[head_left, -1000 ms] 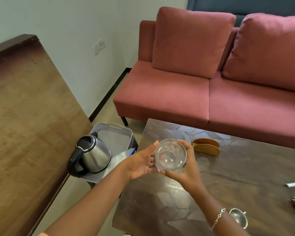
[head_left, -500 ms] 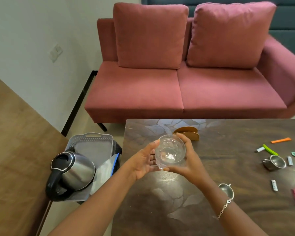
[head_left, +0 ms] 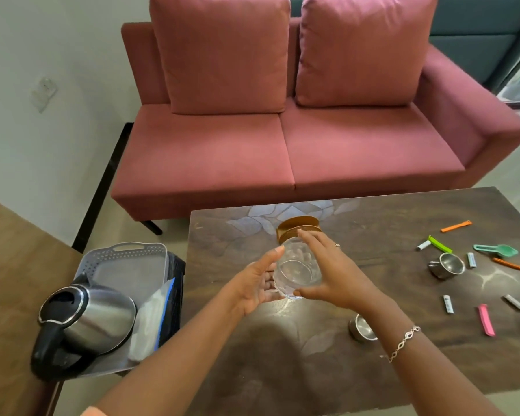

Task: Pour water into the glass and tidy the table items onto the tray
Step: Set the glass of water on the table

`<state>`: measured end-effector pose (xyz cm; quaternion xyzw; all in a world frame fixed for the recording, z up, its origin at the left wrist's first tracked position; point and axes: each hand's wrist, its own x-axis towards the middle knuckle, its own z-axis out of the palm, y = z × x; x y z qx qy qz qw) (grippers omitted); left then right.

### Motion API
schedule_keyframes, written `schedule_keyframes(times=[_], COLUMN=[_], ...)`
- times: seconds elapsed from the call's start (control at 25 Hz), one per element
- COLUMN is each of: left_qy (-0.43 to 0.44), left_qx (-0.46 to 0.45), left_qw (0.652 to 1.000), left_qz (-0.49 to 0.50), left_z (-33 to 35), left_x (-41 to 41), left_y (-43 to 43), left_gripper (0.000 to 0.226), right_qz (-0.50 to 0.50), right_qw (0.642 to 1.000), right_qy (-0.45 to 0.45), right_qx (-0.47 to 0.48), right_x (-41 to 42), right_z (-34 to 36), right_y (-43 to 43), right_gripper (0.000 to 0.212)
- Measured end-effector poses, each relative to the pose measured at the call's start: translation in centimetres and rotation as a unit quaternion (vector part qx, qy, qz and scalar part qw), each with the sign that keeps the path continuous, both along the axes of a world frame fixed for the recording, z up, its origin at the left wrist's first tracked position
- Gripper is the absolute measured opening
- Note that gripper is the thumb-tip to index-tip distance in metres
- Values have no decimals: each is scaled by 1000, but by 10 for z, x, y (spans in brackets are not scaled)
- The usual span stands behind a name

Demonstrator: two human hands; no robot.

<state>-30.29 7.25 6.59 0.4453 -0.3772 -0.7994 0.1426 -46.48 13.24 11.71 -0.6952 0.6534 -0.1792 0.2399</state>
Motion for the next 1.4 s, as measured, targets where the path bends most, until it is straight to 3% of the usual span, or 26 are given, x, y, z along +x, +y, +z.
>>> schedule_keyframes(times=[0.24,0.36,0.44,0.6,0.72,0.84,1.04,1.4], left_qy=[-3,-49,-132,-338,-407,-442,-467,-473], left_qx=[2,-41,-135,-393,-441,-459,-455,-447], left_qw=[1000,997,981,848,773,724,696,693], left_qz=[-1,-37,-47,-113,-208,-264,-300,-311], left_z=[-9,-14,-18,-31,-46,-58,-75,-92], left_x=[-67,-102,-129,-165,-183,-199,-215,-219], left_y=[-5,-15,-18,-29,-38,-49,-64,-74], left_gripper=[60,88,102,99,109,98,88,86], right_qz=[10,-6,-23,-39,-60,-83,-126,-145], right_qw=[999,1000,1000,999,998,996,992,987], right_qy=[28,7,-2,19,21,25,25,36], right_qx=[-13,-18,-16,-3,14,16,15,52], right_x=[-68,-102,-129,-182,-219,-248,-277,-283], right_z=[-15,-29,-39,-62,-85,-111,-152,-210], right_y=[-8,-16,-22,-36,-53,-74,-111,-149], right_gripper=[99,98,96,97,96,95,92,92])
